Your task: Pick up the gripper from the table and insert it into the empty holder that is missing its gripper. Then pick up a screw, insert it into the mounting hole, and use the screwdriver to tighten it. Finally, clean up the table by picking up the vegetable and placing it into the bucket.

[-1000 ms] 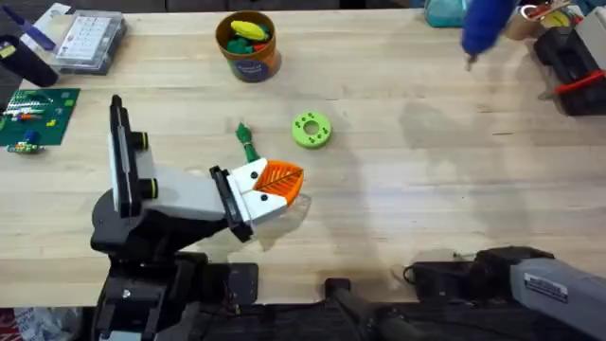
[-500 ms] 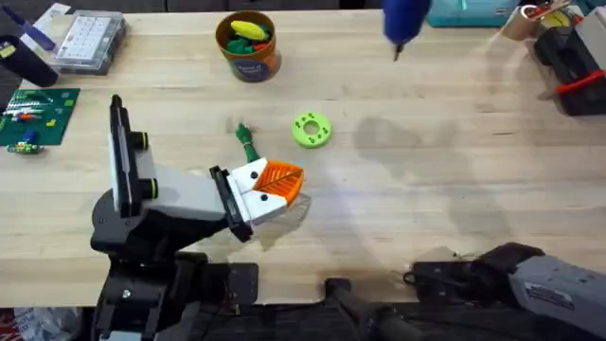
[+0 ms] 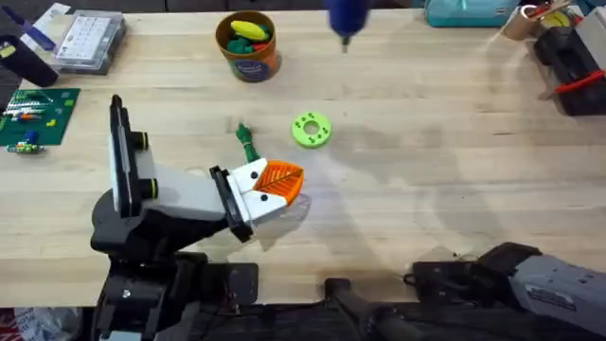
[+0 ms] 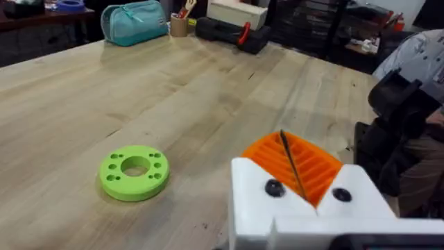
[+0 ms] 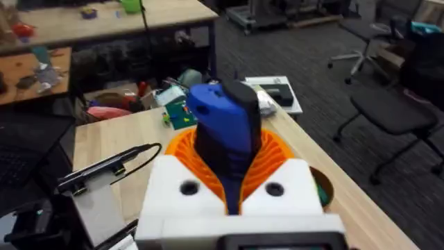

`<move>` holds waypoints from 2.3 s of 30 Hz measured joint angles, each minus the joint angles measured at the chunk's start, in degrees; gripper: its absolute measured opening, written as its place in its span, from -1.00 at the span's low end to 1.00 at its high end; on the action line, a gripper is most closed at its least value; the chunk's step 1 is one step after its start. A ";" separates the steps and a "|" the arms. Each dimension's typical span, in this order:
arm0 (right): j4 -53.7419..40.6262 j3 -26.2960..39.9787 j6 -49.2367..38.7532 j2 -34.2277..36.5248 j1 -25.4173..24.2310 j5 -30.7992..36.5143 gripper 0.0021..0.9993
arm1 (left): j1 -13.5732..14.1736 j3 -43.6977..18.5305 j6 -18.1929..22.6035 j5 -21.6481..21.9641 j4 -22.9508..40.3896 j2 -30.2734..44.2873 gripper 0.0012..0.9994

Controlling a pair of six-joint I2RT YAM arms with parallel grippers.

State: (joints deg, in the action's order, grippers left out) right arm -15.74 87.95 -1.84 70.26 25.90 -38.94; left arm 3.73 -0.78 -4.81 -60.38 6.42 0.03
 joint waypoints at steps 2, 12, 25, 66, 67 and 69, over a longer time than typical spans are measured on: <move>3.79 -1.98 1.02 0.07 1.11 -0.80 -0.90 | 0.00 0.01 0.00 0.00 0.00 0.00 -0.97; 9.23 -6.39 2.41 0.38 7.71 -2.32 -0.90 | 0.00 0.00 0.01 0.00 0.00 0.00 -0.97; 13.14 -6.41 3.61 1.51 15.49 -3.20 -0.90 | 0.00 0.01 0.01 0.00 0.00 0.00 -0.97; 30.76 -19.77 4.19 4.24 18.24 -10.24 -0.89 | 0.00 0.00 -0.02 0.00 0.00 0.00 -0.97; 30.76 -19.77 4.19 4.57 18.24 -10.24 -0.89 | 0.00 0.00 -0.01 0.00 0.00 0.00 -0.97; 30.75 -19.77 4.19 5.22 18.24 -10.25 -0.89 | 0.00 0.00 -0.03 0.00 0.00 0.00 -0.97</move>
State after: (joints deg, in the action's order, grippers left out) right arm 15.02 68.18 2.35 75.48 44.14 -49.19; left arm 3.73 -0.78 -4.84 -60.38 6.42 0.03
